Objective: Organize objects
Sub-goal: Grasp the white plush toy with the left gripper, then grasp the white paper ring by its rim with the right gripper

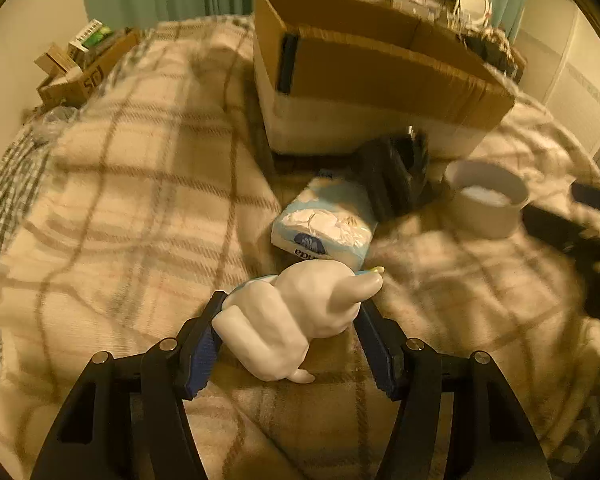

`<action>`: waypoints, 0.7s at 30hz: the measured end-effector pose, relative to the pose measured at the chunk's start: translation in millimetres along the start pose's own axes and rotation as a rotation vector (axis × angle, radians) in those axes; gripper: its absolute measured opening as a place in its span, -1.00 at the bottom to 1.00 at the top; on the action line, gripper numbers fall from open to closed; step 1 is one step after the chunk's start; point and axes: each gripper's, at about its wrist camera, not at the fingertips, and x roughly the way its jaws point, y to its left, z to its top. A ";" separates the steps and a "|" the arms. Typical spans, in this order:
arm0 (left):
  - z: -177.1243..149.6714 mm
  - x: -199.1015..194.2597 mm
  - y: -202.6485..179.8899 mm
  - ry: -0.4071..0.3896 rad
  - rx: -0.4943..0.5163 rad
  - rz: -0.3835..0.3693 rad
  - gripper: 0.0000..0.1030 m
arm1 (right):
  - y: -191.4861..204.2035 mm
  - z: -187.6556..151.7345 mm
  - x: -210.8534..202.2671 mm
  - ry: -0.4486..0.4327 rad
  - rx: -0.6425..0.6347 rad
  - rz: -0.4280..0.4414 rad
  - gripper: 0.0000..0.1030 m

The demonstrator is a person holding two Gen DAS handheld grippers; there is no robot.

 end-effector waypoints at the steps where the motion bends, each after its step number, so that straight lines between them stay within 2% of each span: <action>1: 1.1 -7.5 1.3 -0.020 -0.006 0.000 0.26 | 0.6 0.6 3.1 0.008 0.000 0.001 0.99; 6: 16.2 -42.0 10.2 -0.119 -0.051 -0.038 0.26 | 2.0 6.1 13.7 0.034 0.003 0.011 0.99; 8: 23.2 -43.4 12.3 -0.139 -0.051 -0.020 0.26 | 3.9 8.8 20.5 0.047 -0.001 0.023 0.99; 13: 33.2 -34.2 14.2 -0.117 -0.070 -0.003 0.26 | 6.2 10.5 41.0 0.094 -0.010 0.013 0.99; 17: 37.3 -29.1 12.7 -0.127 -0.047 0.022 0.26 | 5.8 15.2 52.4 0.104 -0.002 0.010 0.99; 20: 36.5 -23.9 15.6 -0.111 -0.051 0.013 0.26 | 8.8 20.5 56.4 0.089 -0.010 0.009 0.83; 21: 36.2 -22.9 16.2 -0.107 -0.052 0.012 0.26 | 10.1 21.1 57.9 0.088 -0.014 0.006 0.70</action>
